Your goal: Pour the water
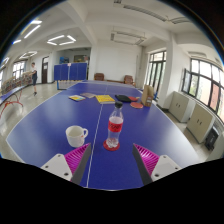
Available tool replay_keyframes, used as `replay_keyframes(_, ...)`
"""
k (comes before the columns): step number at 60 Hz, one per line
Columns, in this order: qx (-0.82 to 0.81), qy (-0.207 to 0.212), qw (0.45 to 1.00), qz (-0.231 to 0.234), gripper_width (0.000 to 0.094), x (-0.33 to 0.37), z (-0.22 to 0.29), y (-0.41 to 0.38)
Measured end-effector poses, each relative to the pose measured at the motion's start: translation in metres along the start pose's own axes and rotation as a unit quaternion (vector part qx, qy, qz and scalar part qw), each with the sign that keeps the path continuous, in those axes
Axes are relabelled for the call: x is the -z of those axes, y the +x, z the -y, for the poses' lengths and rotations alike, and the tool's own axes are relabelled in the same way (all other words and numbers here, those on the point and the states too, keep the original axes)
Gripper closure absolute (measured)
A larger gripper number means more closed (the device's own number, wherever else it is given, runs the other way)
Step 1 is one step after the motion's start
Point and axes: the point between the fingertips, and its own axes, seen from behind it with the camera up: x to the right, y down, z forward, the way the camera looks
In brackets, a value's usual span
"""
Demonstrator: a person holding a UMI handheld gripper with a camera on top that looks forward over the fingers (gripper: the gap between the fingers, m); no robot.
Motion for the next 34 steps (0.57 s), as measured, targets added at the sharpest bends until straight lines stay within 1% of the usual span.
replay_keyframes(8, -0.008, -0.011, 1.0, -0.01, 0.0082, 0.071, -0.016, -0.007)
replay_keyframes(16, 0.001, -0.005, 1.0, -0.015, 0.0082, 0.123, -0.025, -0.016)
replay_keyframes(23, -0.004, -0.003, 1.0, -0.01, 0.0082, 0.149, -0.03, -0.022)
replay_keyframes(28, -0.009, 0.002, 1.0, -0.022, 0.0086, 0.156, -0.028, -0.017)
replay_keyframes(34, -0.008, 0.004, 1.0, -0.025, 0.0083, 0.157, -0.028, -0.014)
